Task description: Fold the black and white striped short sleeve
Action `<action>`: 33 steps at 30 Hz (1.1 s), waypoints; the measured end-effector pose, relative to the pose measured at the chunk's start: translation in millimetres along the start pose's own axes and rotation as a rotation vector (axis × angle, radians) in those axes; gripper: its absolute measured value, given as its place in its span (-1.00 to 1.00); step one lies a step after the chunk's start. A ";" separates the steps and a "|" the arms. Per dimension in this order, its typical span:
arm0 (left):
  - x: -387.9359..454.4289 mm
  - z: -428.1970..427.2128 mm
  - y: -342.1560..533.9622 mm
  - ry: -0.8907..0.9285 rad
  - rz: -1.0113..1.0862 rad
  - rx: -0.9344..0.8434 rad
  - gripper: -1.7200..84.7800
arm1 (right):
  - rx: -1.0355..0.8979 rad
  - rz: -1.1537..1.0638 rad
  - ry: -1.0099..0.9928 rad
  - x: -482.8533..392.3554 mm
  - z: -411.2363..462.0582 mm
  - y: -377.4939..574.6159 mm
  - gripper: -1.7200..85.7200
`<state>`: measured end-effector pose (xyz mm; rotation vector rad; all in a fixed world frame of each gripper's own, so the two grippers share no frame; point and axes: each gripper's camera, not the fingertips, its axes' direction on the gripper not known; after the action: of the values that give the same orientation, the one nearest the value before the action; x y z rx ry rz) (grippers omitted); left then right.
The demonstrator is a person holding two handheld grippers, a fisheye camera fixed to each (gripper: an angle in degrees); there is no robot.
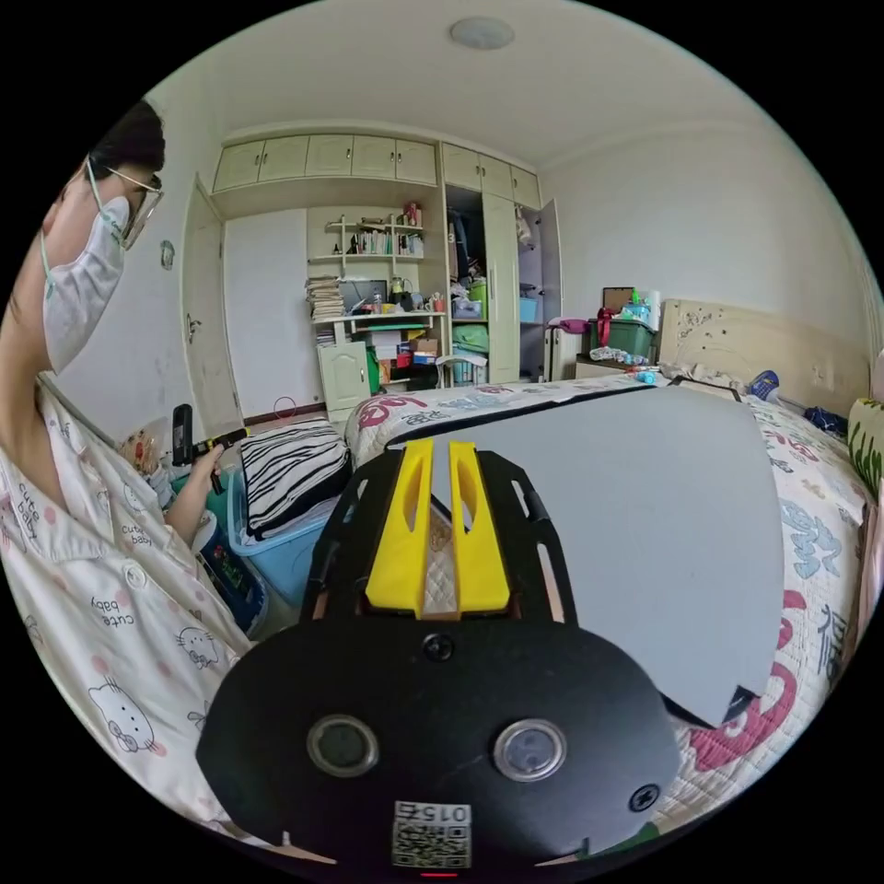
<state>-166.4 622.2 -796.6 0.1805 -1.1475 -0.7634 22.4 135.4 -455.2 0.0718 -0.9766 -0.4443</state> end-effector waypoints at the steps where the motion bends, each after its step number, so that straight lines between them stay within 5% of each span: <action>1: -13.4 0.3 9.3 0.006 -0.035 -0.011 -0.54 | -0.006 -0.005 -0.001 -0.6 -0.3 5.8 -0.86; 7: -71.8 12.1 104.9 0.265 -0.277 -0.155 -0.59 | -0.077 0.049 0.016 18.5 -9.0 72.6 -0.87; 10: -55.7 -24.0 150.7 0.150 -0.216 -0.113 -0.73 | -0.081 0.050 0.035 26.7 -22.4 105.1 -0.91; 16: -6.6 -171.1 231.9 0.363 0.021 0.131 -0.91 | -0.090 0.023 0.088 46.7 -47.5 167.9 -0.98; 23: 109.8 -301.6 334.7 0.534 0.383 0.254 -0.93 | -0.058 0.074 -0.159 90.7 -42.9 220.8 -0.95; 33: 185.7 -380.8 474.8 0.644 0.565 0.232 -0.93 | -0.227 0.053 -0.530 81.4 125.5 228.2 -0.67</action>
<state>415.9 763.4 -582.1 0.2575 -0.6121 -0.0461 34.9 327.8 -262.1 -0.2901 -1.4361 -0.5348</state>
